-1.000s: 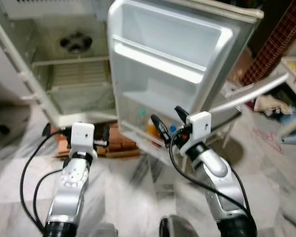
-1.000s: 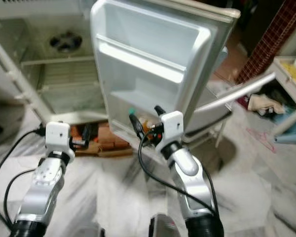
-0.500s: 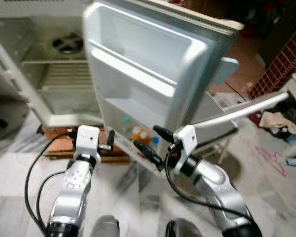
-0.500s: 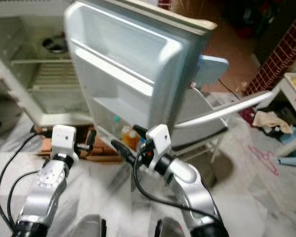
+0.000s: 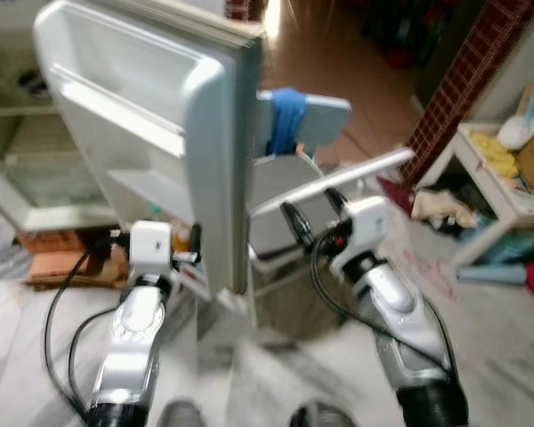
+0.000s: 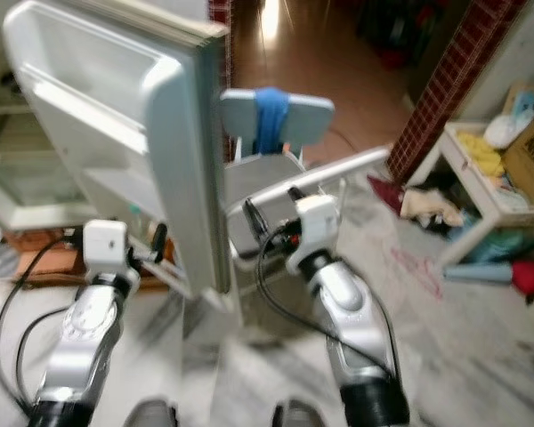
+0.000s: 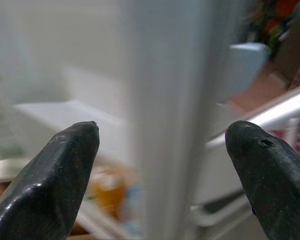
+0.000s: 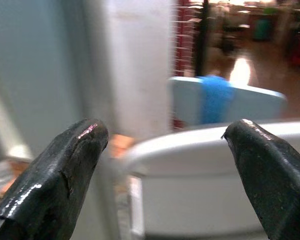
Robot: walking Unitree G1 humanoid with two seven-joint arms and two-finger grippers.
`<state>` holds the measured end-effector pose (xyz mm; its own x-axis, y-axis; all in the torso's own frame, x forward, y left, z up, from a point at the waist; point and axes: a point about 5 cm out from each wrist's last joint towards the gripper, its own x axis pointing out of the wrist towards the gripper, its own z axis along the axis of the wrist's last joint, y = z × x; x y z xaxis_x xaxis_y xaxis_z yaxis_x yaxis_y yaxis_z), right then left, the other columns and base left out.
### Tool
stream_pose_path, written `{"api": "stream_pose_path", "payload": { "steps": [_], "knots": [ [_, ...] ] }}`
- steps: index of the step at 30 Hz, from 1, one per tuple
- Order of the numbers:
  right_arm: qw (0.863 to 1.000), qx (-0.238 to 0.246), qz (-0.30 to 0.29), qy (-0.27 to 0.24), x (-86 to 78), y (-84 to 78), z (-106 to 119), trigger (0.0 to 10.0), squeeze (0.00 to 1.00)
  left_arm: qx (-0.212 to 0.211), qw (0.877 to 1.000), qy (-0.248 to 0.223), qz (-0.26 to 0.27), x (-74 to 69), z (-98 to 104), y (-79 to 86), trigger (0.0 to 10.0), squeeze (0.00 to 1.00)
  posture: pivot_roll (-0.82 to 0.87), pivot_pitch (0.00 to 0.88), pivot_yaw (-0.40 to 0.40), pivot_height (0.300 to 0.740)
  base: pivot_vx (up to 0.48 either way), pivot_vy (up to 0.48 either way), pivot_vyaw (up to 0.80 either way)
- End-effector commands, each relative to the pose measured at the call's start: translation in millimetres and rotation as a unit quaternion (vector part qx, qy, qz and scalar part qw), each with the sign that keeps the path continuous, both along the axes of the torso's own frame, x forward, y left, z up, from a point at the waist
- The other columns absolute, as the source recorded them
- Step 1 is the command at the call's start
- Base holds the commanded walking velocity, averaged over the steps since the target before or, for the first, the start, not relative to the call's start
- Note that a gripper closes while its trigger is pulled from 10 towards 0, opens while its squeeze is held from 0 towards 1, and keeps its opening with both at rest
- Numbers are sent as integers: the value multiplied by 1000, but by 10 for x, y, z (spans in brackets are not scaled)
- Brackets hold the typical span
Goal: Restocking fridge
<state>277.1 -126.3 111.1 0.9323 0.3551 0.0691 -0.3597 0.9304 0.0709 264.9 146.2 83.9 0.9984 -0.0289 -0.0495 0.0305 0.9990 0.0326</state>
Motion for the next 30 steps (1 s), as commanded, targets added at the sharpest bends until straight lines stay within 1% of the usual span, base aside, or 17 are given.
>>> {"api": "stream_pose_path", "payload": {
  "steps": [1,4,10,12,14,17,22,23,24,26,30],
  "knots": [
    [1000,5,1,-15,19,57,47,10000,0,12,1000,-13,26,-11,48,125,10000,0,56,69,-33,740,0,0,0],
    [999,-8,-15,-33,52,57,78,10000,0,14,999,-18,26,-10,61,119,10000,0,61,74,-36,740,0,0,800],
    [999,3,-27,-38,103,54,126,10000,0,12,999,-24,33,-8,78,135,10000,0,63,79,-41,740,0,0,800],
    [999,3,-28,-38,106,50,130,10000,0,10,999,-24,37,-11,77,150,10000,0,62,80,-42,740,0,0,800],
    [998,4,-41,-38,111,13,126,10000,0,4,998,-21,50,-27,66,211,10000,0,61,80,-42,740,0,0,800],
    [998,4,-57,-38,91,-42,114,10000,0,2,998,-20,55,-53,64,256,10000,0,59,78,-41,740,0,0,794],
    [997,3,-75,-35,-8,-143,74,10000,0,2,999,-18,45,-146,52,297,10000,0,57,74,-38,740,0,0,790],
    [996,2,-79,-32,-30,-162,58,10000,0,1,999,-17,43,-167,46,298,10000,0,56,75,-38,740,0,0,563],
    [995,5,-98,-25,-59,-210,18,10000,0,-4,999,-15,36,-200,33,292,10000,0,54,72,-39,740,0,0,0],
    [994,-9,-111,-11,-84,-253,-49,10000,0,-5,999,-14,33,-228,19,286,10000,0,55,69,-39,740,296,0,0],
    [991,-15,-136,-13,-87,-296,-52,10000,0,-7,1000,-14,24,-227,25,268,10000,0,55,66,-31,740,331,0,0]
  ]
}}
